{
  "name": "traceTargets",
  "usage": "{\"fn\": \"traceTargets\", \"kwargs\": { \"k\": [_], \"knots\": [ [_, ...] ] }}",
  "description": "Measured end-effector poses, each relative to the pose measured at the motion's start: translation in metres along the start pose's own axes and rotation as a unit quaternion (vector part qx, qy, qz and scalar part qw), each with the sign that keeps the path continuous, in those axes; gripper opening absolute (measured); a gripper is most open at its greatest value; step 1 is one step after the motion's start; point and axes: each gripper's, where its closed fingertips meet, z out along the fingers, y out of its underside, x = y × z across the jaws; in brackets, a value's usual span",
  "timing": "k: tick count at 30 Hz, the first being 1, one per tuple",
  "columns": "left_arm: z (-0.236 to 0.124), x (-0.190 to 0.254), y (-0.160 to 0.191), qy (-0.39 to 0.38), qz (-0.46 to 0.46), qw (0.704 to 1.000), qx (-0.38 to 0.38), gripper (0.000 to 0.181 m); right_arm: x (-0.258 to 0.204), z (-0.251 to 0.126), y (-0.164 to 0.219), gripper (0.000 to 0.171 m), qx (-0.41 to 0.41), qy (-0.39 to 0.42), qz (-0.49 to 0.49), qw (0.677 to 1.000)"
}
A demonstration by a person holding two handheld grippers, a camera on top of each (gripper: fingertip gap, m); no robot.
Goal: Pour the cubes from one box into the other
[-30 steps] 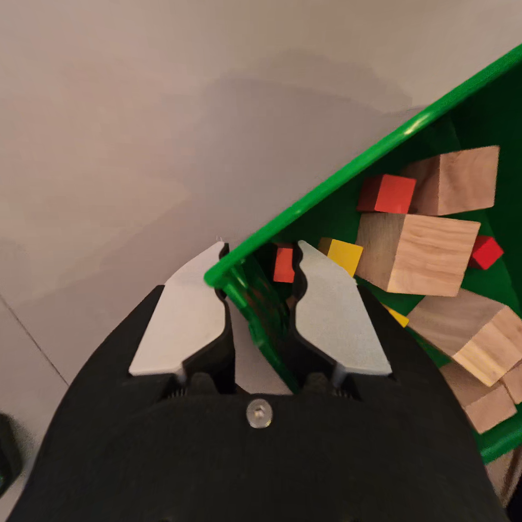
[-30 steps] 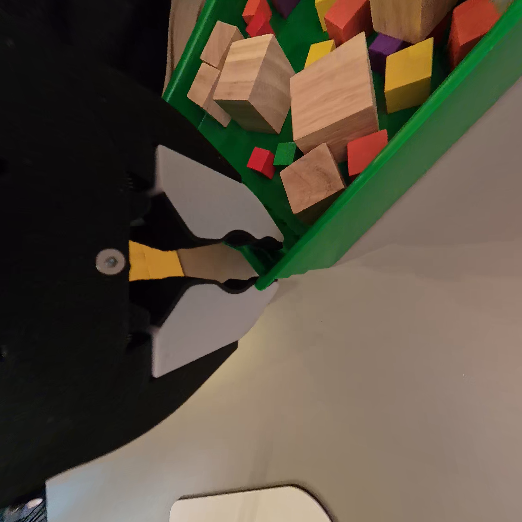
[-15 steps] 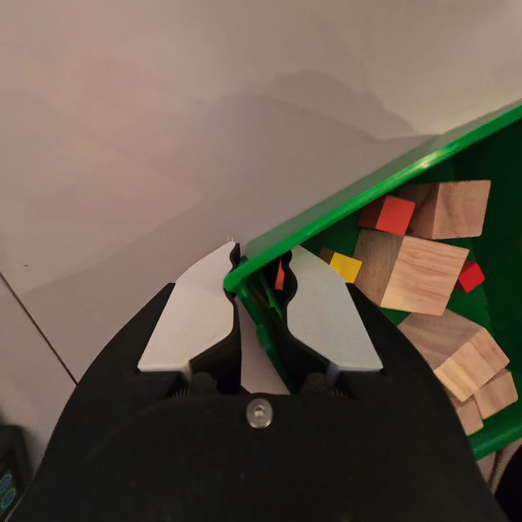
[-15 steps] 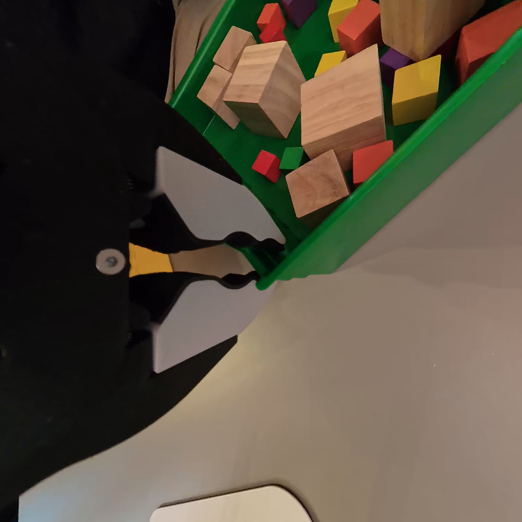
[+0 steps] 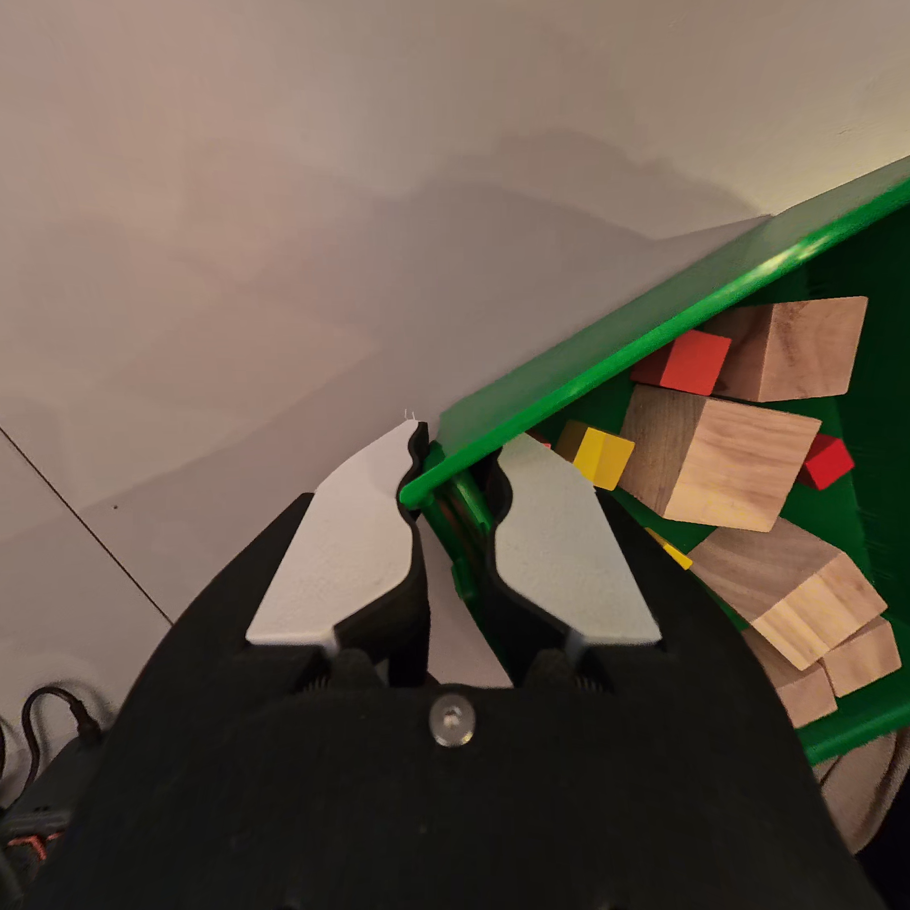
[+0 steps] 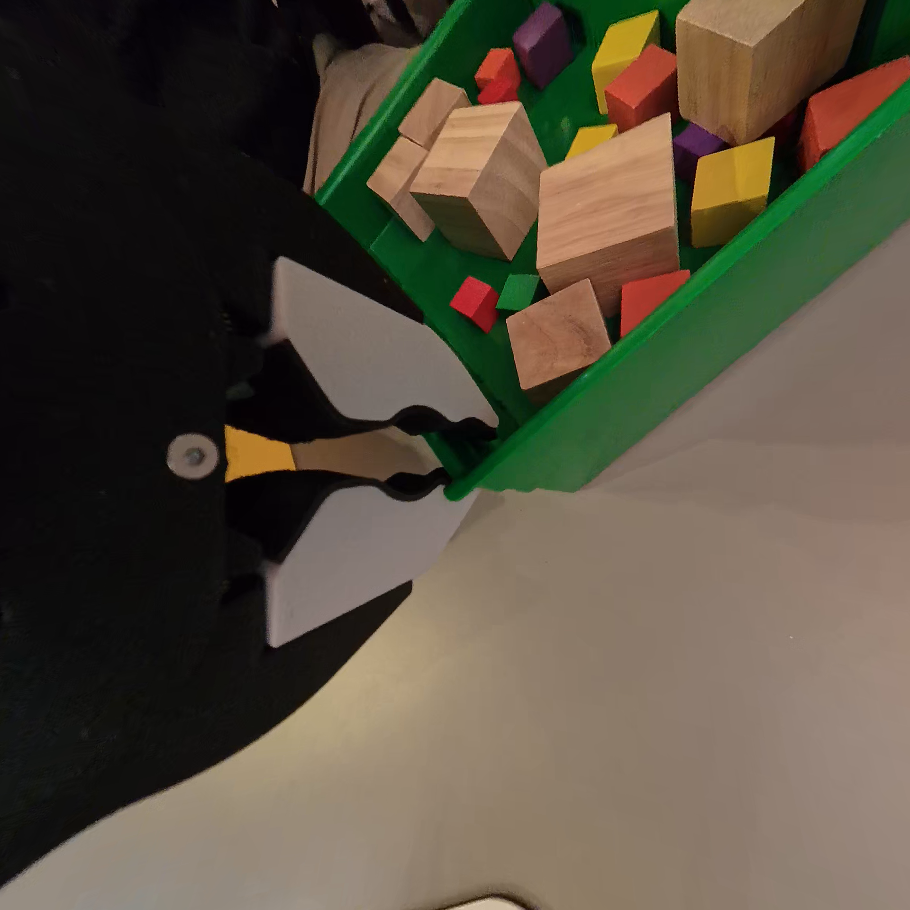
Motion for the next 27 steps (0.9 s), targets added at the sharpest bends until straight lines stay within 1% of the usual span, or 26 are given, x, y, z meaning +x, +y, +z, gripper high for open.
{"fn": "traceTargets", "kwargs": {
  "k": [2, 6, 9, 14, 17, 20, 24, 27],
  "knots": [
    [-0.005, 0.002, -0.006, -0.002, 0.006, 1.0, 0.001, 0.021, 0.001, -0.006, 0.002, 0.005, 0.007, -0.016, 0.006, 1.0],
    [-0.021, 0.01, -0.021, -0.005, 0.024, 1.0, -0.009, 0.021, 0.005, -0.025, 0.006, 0.005, 0.022, -0.023, 0.009, 0.999],
    [-0.034, 0.016, -0.036, -0.011, 0.034, 0.999, 0.005, 0.021, 0.01, -0.042, 0.01, 0.005, 0.038, -0.029, 0.009, 0.999],
    [-0.045, 0.028, -0.055, -0.007, 0.056, 0.998, 0.038, 0.021, 0.018, -0.064, 0.018, 0.005, 0.058, -0.019, -0.002, 0.998],
    [-0.053, 0.035, -0.061, 0.003, 0.069, 0.996, 0.055, 0.024, 0.02, -0.073, 0.021, 0.005, 0.072, -0.005, -0.014, 0.997],
    [-0.06, 0.038, -0.062, -0.006, 0.084, 0.994, 0.066, 0.025, 0.017, -0.082, 0.022, 0.005, 0.085, 0.009, -0.025, 0.996],
    [-0.068, 0.037, -0.064, -0.027, 0.072, 0.994, 0.077, 0.023, 0.017, -0.092, 0.019, 0.006, 0.1, 0.036, -0.027, 0.994],
    [-0.073, 0.035, -0.066, -0.042, 0.062, 0.994, 0.084, 0.022, 0.023, -0.092, 0.013, 0.007, 0.109, 0.048, -0.02, 0.993]
  ]
}}
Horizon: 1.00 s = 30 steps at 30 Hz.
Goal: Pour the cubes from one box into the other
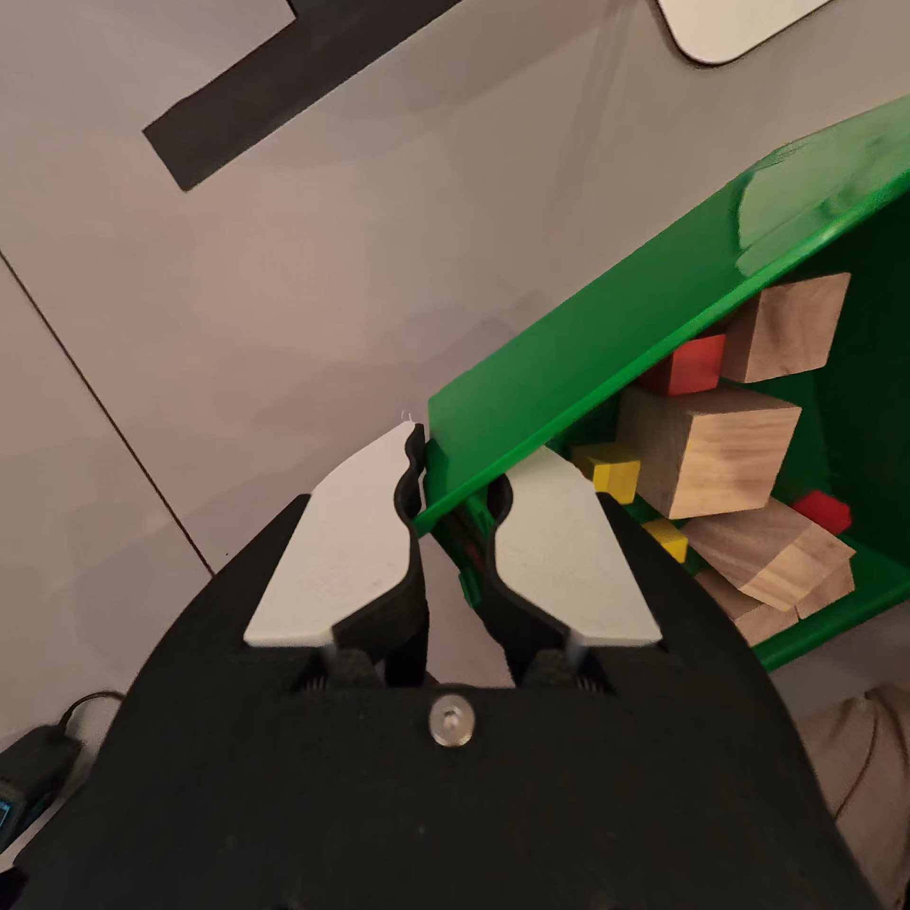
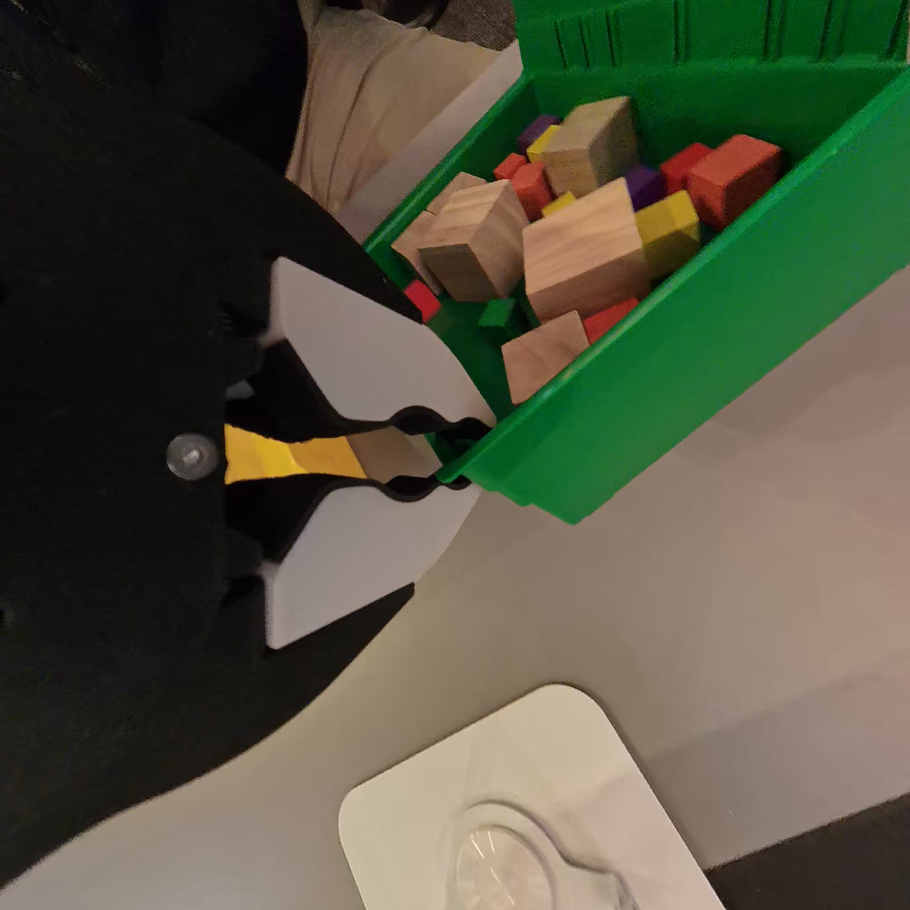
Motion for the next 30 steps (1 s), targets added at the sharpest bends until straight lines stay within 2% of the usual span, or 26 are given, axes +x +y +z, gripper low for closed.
{"fn": "traceTargets", "kwargs": {
  "k": [5, 7, 10, 14, 17, 30],
  "knots": [
    [-0.001, -0.001, 0.0, -0.008, -0.007, 1.0, 0.0, 0.022, 0.007, 0.002, -0.007, 0.01, 0.021, 0.02, 0.007, 1.0],
    [-0.002, 0.001, -0.002, -0.011, -0.008, 1.0, 0.004, 0.023, 0.008, 0.003, -0.009, 0.011, 0.023, 0.0, 0.022, 0.999],
    [-0.001, 0.003, -0.006, -0.016, -0.007, 1.0, 0.011, 0.022, 0.011, 0.011, -0.011, 0.02, 0.019, -0.007, 0.023, 1.0],
    [0.004, 0.005, -0.006, -0.025, 0.007, 1.0, 0.003, 0.022, 0.021, 0.017, -0.005, 0.011, -0.005, 0.037, -0.002, 0.999],
    [0.003, 0.006, -0.01, -0.021, 0.01, 1.0, 0.007, 0.022, 0.021, 0.014, -0.002, 0.01, -0.008, 0.036, -0.004, 0.999],
    [-0.029, 0.018, -0.071, -0.026, 0.04, 0.999, 0.017, 0.023, 0.046, -0.032, 0.009, 0.011, 0.004, 0.016, 0.014, 1.0]
  ]
}}
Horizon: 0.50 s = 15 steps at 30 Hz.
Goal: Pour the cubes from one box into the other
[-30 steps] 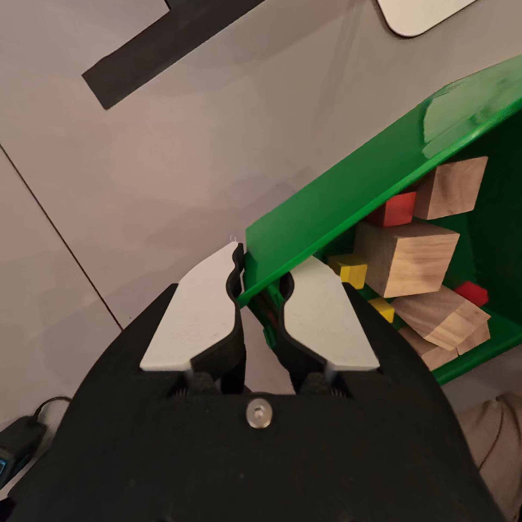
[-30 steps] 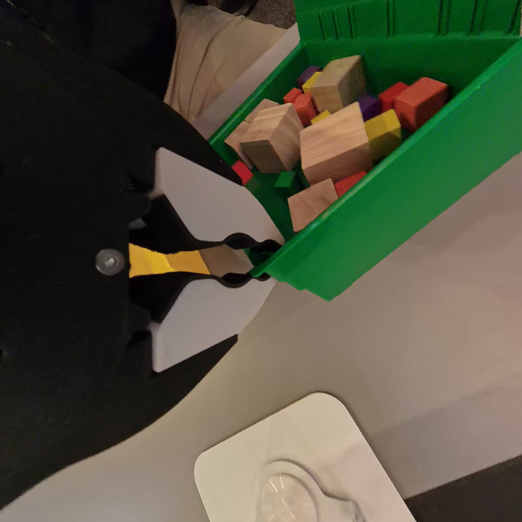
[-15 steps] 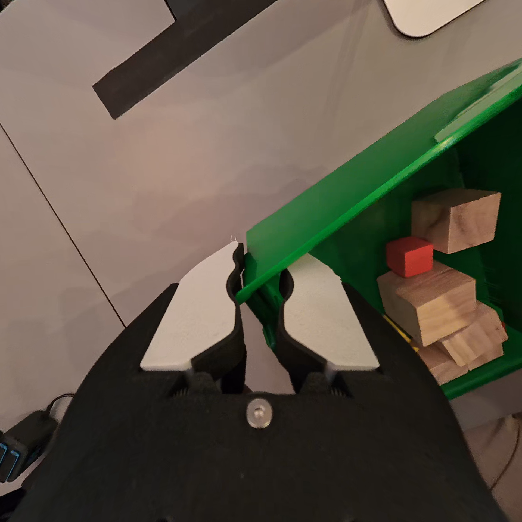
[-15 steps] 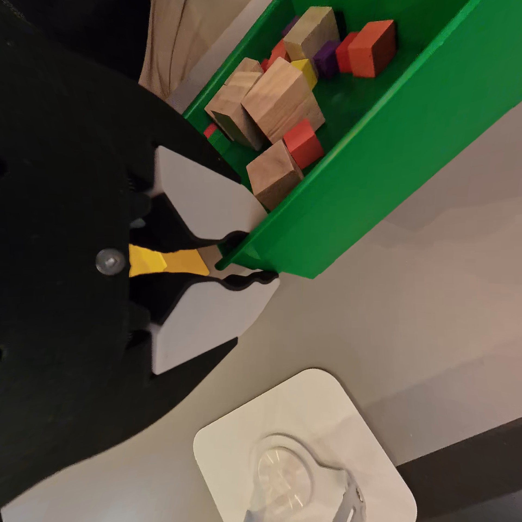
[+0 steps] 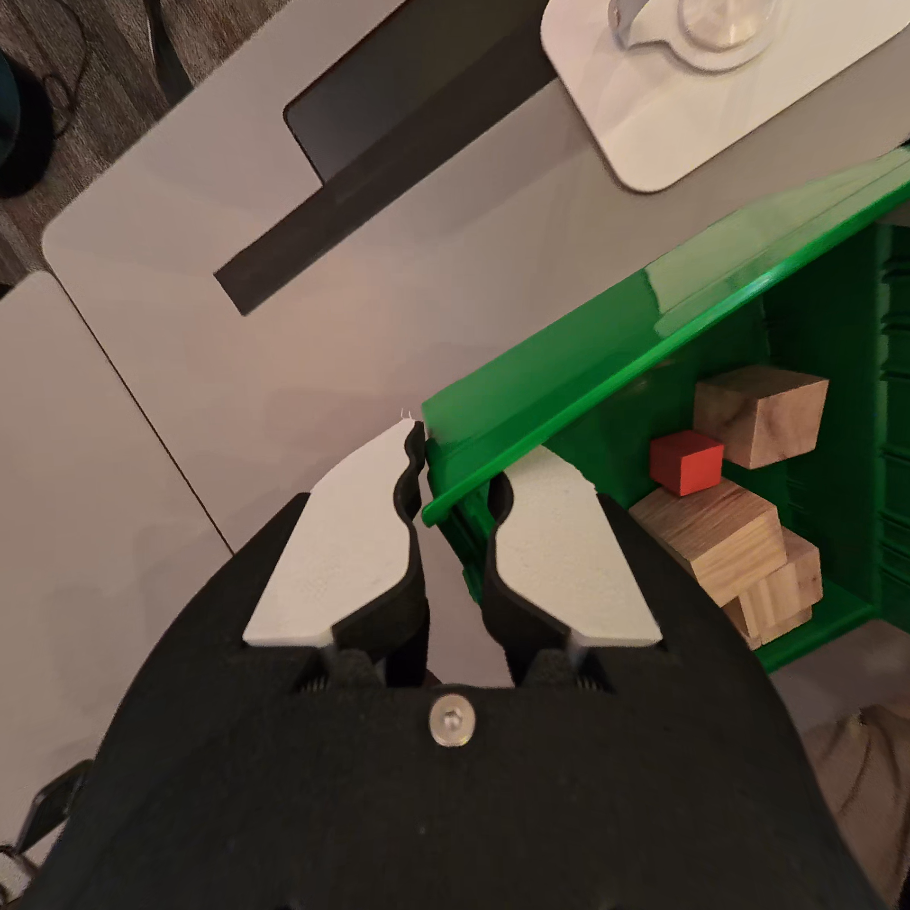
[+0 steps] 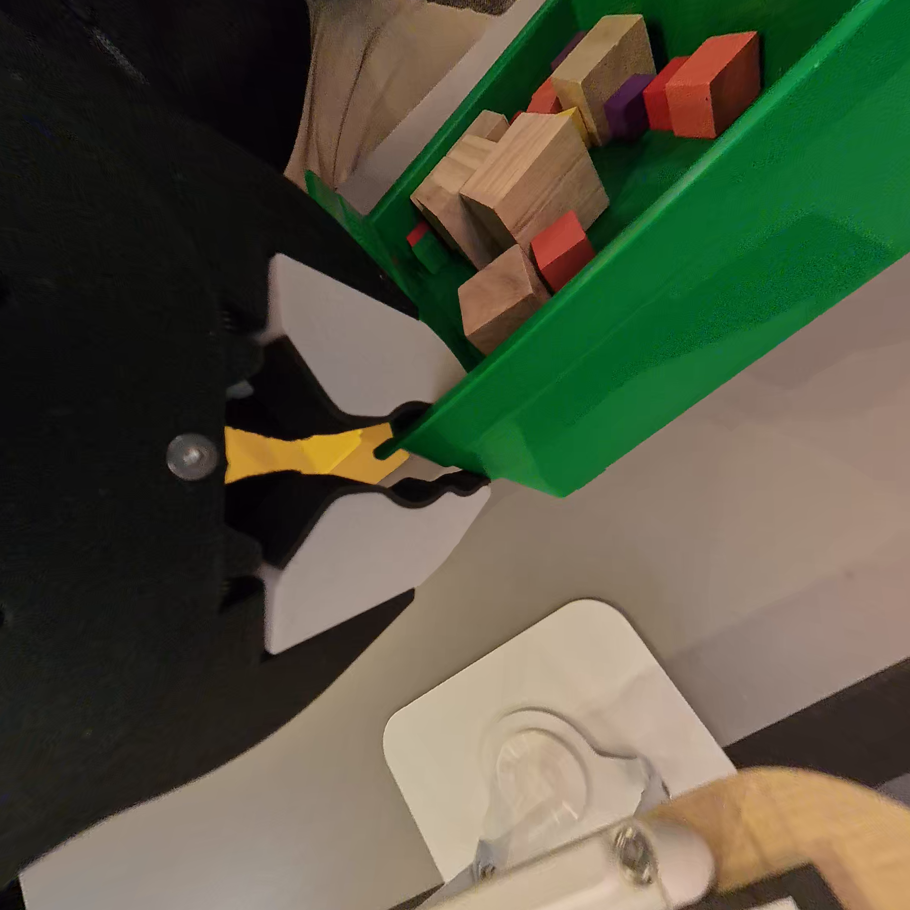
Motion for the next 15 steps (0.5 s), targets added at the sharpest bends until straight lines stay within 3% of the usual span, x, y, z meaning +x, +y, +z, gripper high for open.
{"fn": "traceTargets", "kwargs": {
  "k": [15],
  "knots": [
    [-0.058, 0.049, -0.141, 0.009, 0.041, 0.998, 0.057, 0.023, 0.079, -0.127, 0.03, 0.012, 0.032, 0.028, 0.036, 0.998]
  ]
}}
